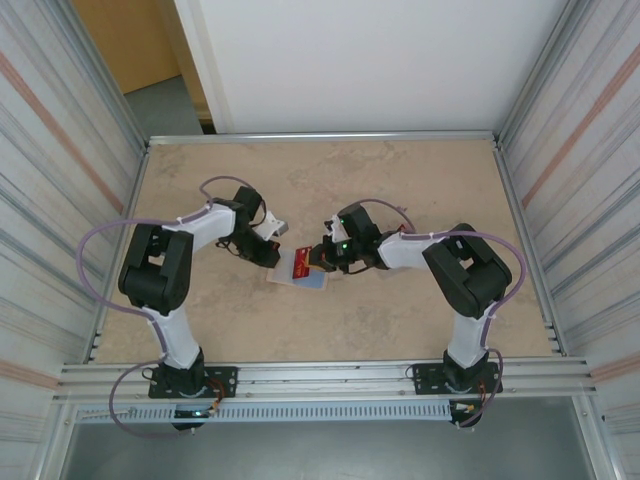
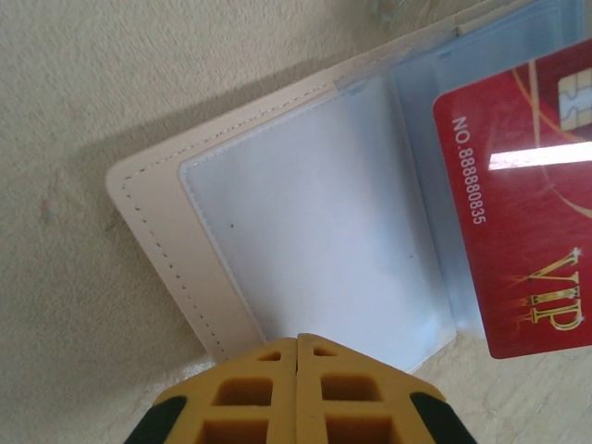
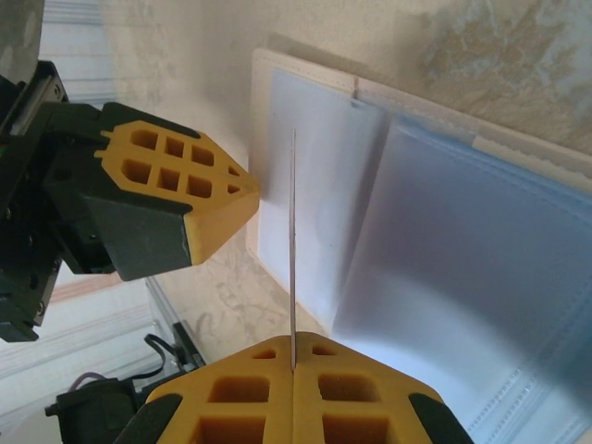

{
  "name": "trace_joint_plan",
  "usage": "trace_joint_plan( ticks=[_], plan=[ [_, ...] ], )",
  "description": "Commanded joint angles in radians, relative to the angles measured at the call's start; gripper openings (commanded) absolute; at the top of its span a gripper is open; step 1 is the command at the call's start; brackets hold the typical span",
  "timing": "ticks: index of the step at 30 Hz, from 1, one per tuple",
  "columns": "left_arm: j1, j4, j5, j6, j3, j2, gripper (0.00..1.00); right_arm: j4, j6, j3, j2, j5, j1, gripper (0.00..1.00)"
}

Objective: Put the credit cards into the card holder

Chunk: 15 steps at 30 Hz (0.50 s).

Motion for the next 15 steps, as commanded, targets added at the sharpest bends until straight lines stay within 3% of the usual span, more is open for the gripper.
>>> trace_joint_plan(
  ticks=[1, 15],
  plan=[
    [0.002, -0.039, -0.012, 0.024, 0.022, 0.038, 0.00, 0.039, 0.023, -0.033, 0.003, -0.024, 0.009, 0.00],
    [0.001, -0.034, -0.031, 0.032, 0.018, 0.047, 0.00, 0.077, 0.037, -0.073, 0.028, -0.040, 0.009, 0.00]
  ],
)
